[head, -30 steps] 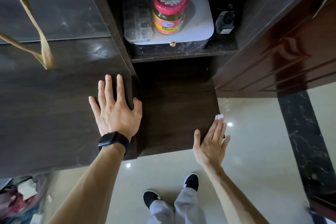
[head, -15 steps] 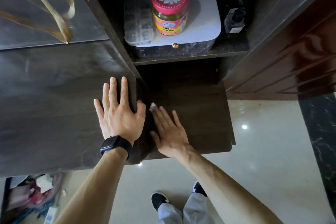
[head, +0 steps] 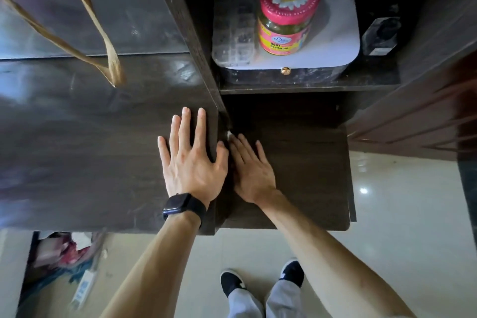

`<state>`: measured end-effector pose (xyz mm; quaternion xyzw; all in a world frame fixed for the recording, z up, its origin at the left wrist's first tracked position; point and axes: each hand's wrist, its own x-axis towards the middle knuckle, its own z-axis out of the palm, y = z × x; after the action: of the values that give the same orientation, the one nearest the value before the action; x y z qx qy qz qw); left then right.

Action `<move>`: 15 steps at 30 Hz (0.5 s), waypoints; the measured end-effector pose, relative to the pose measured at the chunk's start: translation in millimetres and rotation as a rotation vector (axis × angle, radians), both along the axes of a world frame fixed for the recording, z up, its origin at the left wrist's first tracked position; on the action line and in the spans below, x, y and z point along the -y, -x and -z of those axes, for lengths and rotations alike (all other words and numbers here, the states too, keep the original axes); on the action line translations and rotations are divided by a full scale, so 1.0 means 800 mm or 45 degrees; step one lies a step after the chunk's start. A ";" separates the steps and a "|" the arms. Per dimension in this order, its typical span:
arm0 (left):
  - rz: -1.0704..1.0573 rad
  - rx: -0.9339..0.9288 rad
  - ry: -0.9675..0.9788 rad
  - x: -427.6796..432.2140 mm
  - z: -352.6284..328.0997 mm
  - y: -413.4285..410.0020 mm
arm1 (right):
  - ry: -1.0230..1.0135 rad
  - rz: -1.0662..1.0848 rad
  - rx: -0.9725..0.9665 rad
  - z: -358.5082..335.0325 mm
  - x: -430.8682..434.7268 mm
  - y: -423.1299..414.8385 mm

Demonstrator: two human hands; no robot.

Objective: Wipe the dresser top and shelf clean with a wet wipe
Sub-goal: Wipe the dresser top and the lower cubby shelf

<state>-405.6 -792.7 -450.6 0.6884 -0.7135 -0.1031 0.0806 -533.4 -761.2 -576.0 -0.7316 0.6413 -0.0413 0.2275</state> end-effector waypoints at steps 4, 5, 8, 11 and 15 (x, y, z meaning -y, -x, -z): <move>-0.003 0.004 0.004 0.000 0.001 0.001 | 0.033 0.037 -0.019 0.007 0.017 -0.003; -0.003 0.004 0.007 0.000 0.001 0.001 | 0.050 0.046 -0.044 0.009 0.020 -0.003; -0.017 0.001 0.013 0.000 0.003 0.000 | 0.082 0.145 -0.064 0.013 0.019 -0.011; -0.020 -0.003 0.019 0.000 0.004 0.001 | 0.133 0.151 -0.072 0.015 0.017 -0.011; -0.012 0.012 0.010 -0.001 0.002 0.001 | 0.122 0.155 -0.074 0.010 0.021 -0.009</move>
<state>-406.5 -792.0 -452.3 0.6919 -0.7109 -0.0965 0.0805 -526.3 -777.9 -583.7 -0.7023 0.6881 -0.0645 0.1706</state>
